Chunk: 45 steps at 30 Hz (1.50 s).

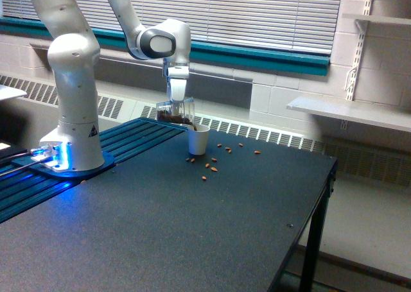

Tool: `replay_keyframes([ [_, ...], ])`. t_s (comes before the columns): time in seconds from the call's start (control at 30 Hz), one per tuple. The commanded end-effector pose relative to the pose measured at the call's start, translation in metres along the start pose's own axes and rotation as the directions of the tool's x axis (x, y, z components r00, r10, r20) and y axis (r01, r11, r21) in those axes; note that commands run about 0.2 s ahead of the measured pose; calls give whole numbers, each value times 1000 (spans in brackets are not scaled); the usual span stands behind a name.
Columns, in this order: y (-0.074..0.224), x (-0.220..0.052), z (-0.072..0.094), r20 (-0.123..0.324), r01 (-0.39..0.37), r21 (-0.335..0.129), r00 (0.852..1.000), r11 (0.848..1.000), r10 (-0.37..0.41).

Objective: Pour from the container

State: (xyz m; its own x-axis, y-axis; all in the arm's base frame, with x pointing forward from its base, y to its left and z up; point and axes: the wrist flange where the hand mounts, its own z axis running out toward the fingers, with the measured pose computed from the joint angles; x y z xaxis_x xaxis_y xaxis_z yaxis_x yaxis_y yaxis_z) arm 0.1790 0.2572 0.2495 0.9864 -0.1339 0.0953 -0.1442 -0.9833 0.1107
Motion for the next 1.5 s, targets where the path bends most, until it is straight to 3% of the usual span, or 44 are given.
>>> replay_keyframes([
  [0.03,14,0,15,27,28,-30,999,999,-28],
  [0.67,21,8,23,45,55,-61,998,997,-52],
  [1.5,19,19,20,46,85,-75,996,994,-81],
])
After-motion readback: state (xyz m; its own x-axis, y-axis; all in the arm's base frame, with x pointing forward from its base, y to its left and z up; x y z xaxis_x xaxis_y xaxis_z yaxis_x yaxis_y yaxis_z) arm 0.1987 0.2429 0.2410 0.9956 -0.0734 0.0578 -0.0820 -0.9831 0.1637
